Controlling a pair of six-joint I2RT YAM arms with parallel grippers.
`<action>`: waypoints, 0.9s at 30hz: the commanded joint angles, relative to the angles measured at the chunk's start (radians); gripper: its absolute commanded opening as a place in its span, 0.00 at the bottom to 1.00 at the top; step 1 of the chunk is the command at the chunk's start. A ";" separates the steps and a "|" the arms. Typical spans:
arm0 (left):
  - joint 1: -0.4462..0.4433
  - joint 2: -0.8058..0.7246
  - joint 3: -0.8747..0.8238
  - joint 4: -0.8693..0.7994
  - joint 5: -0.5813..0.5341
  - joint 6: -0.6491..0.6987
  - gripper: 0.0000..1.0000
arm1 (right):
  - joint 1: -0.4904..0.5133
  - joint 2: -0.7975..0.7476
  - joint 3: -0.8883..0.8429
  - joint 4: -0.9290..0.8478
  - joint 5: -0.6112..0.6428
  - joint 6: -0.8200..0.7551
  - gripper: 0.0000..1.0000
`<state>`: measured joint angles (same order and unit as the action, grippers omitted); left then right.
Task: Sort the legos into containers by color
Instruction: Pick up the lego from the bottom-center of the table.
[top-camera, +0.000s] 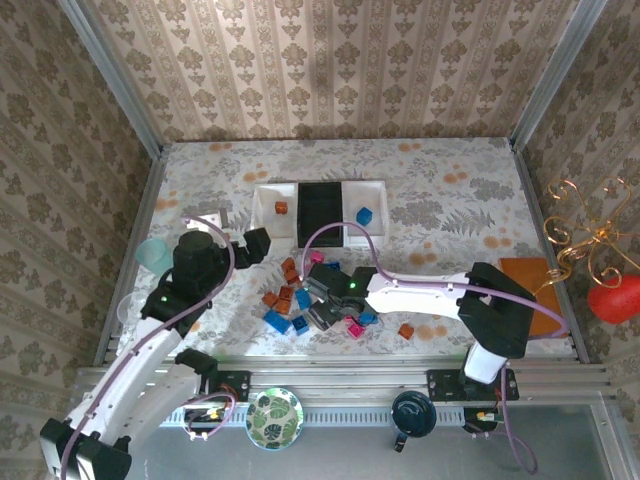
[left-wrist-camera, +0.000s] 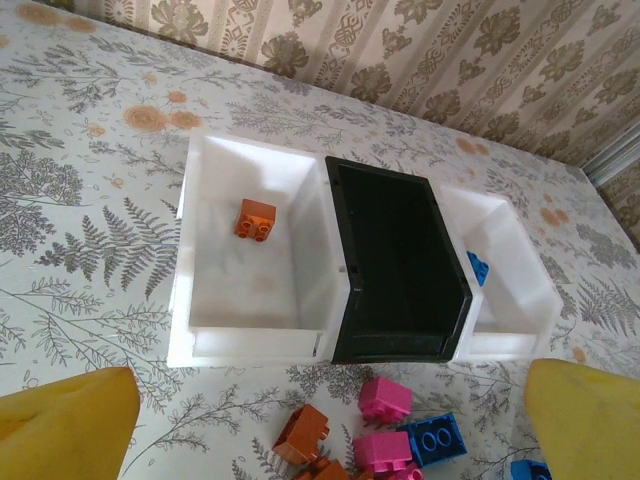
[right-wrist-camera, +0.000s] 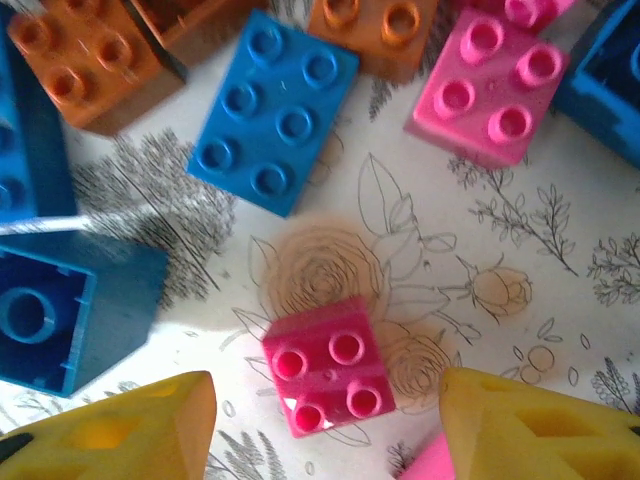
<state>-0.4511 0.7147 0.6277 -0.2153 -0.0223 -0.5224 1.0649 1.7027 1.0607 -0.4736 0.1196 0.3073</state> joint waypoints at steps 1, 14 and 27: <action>0.002 -0.025 -0.021 -0.065 -0.014 0.001 1.00 | 0.000 0.052 0.038 -0.103 0.008 -0.091 0.63; 0.016 -0.024 -0.047 -0.059 -0.016 -0.009 1.00 | -0.005 0.147 0.068 -0.068 0.016 -0.129 0.51; 0.019 -0.045 -0.114 -0.044 0.010 -0.038 1.00 | -0.115 -0.115 0.023 0.053 -0.041 -0.089 0.30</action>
<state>-0.4412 0.6891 0.5331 -0.2554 -0.0223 -0.5327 0.9848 1.6882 1.0702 -0.4717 0.0963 0.1932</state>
